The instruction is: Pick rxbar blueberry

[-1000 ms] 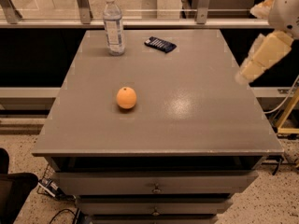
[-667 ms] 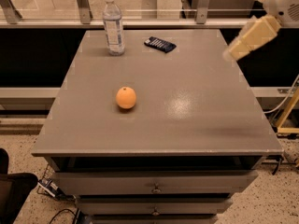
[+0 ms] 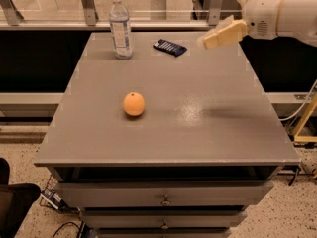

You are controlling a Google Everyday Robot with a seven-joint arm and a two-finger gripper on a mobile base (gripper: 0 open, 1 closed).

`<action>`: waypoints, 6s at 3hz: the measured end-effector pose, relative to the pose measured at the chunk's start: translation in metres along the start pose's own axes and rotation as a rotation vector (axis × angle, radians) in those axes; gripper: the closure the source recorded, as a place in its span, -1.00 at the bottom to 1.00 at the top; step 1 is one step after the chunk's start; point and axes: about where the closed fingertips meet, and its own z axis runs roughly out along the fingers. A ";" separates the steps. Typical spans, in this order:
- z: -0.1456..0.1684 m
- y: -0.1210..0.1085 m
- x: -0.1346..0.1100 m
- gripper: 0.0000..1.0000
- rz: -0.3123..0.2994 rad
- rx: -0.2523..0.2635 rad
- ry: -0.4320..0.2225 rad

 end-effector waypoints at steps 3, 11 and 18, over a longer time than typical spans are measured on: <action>0.023 -0.007 -0.014 -1.00 0.004 0.043 -0.063; 0.197 -0.026 0.119 -1.00 0.275 -0.069 0.001; 0.217 -0.064 0.166 -1.00 0.359 -0.098 0.082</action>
Offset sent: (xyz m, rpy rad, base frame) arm 0.0140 0.0154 0.0098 0.0632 -0.0574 -0.0016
